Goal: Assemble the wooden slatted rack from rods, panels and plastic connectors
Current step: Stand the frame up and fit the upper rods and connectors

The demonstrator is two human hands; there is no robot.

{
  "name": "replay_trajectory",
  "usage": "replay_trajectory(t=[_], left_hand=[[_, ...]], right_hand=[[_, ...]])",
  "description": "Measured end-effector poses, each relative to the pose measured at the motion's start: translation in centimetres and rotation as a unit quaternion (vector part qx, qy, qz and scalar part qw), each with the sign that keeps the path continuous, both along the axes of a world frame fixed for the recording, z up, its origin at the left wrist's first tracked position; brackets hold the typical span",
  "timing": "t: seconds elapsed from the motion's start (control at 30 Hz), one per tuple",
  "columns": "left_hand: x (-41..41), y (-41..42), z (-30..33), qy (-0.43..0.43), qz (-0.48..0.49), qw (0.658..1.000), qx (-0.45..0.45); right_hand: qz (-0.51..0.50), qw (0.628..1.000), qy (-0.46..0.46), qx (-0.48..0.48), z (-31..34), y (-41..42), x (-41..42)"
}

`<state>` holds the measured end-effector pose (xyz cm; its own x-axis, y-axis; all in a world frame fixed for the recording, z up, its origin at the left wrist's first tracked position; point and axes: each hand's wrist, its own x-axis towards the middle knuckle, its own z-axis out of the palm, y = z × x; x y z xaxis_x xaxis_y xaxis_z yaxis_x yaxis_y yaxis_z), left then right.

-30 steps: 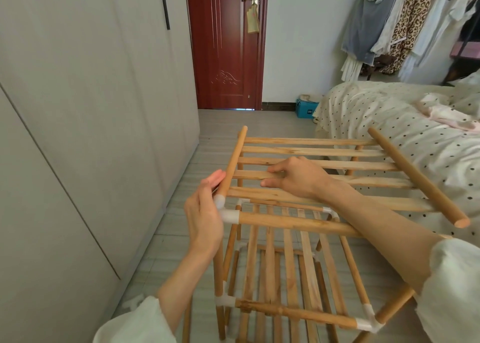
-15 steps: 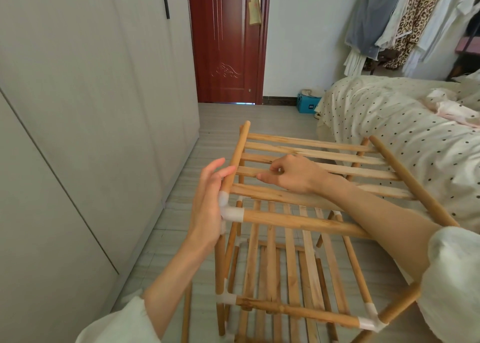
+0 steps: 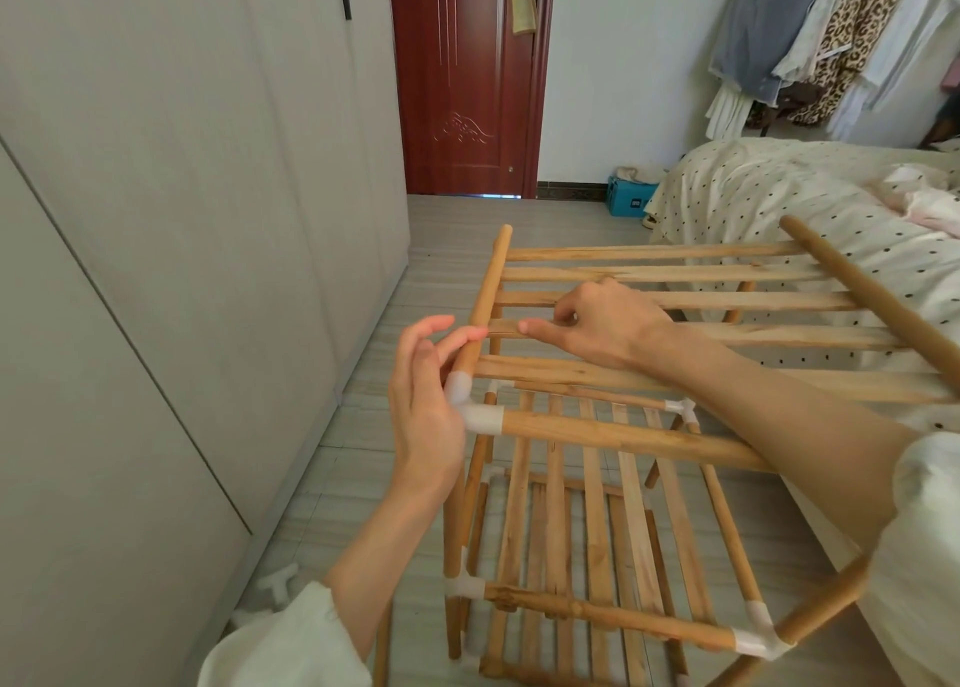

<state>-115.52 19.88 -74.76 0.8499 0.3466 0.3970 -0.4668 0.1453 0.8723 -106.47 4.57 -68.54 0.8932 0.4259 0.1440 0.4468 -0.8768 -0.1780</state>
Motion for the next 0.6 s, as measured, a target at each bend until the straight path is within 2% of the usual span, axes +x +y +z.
replay_trajectory(t=[0.1, 0.17, 0.27, 0.6], left_hand=[[-0.11, 0.08, 0.09, -0.001, 0.005, 1.0, 0.009], [-0.18, 0.16, 0.34, -0.008, 0.005, 0.999, 0.053], [-0.33, 0.25, 0.61, -0.019, -0.039, 0.995, 0.085], [-0.31, -0.21, -0.07, -0.035, 0.013, 0.999, 0.035]], right_hand=[[0.004, 1.0, -0.003, -0.006, 0.25, 0.07, -0.17], [0.007, 1.0, -0.006, -0.005, 0.29, 0.04, -0.22], [0.011, 1.0, -0.007, -0.005, 0.33, 0.02, -0.34], [0.006, 1.0, -0.003, 0.009, -0.27, -0.06, -0.6]])
